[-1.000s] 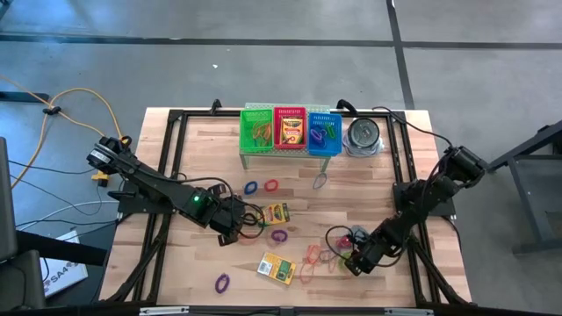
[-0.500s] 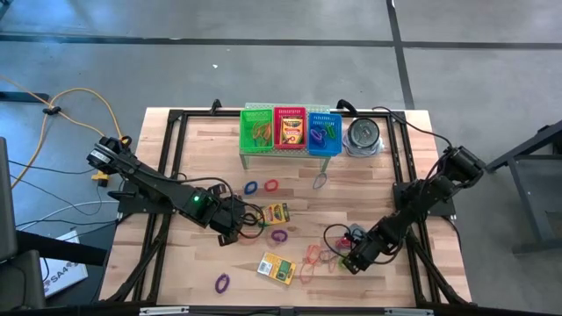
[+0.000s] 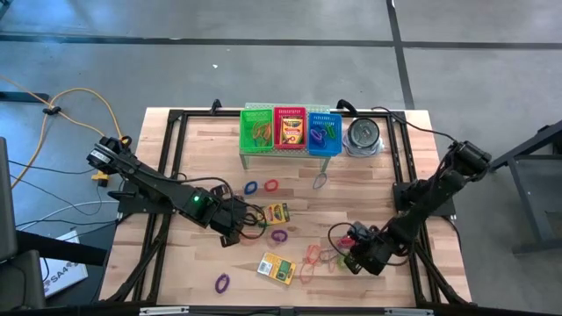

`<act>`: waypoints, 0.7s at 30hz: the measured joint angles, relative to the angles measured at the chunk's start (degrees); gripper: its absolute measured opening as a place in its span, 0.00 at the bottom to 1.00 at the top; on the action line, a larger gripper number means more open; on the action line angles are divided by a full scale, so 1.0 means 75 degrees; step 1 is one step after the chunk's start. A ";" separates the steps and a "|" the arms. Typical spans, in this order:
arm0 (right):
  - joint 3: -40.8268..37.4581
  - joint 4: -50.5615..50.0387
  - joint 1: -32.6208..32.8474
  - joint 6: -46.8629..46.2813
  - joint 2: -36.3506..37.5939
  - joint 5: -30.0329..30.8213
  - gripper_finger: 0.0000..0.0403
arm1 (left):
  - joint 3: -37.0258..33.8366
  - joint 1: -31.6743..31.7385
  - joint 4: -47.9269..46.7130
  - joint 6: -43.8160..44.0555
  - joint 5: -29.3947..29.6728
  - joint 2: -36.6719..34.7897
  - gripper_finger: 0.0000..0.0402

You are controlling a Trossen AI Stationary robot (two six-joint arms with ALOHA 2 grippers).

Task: Pick & Place Office Desk Supplies
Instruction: Put the orange rubber band into the green bin on the shelf

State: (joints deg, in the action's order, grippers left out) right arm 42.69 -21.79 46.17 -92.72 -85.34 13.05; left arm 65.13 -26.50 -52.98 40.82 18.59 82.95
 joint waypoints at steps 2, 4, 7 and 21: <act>0.0001 0.0103 0.0051 0.0181 0.0162 0.0454 0.01 | -0.0001 0.0000 0.0396 -0.0148 0.0164 0.0035 0.33; 0.0001 0.0306 0.0093 0.0512 0.0272 0.0825 0.01 | -0.0028 -0.0034 0.0884 -0.0425 0.0383 0.0082 0.33; 0.0004 0.0836 0.0093 0.1336 0.0376 0.1521 0.01 | -0.0030 -0.0047 0.1944 -0.0932 0.0564 0.0256 0.33; 0.0018 0.3813 0.0073 0.7257 0.0382 0.4213 0.01 | -0.0037 0.0056 0.7063 -0.3100 0.1692 0.2423 0.33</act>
State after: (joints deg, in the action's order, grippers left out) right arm 42.83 6.81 46.72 -38.29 -82.48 44.65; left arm 64.86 -26.08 -0.01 17.57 31.28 101.12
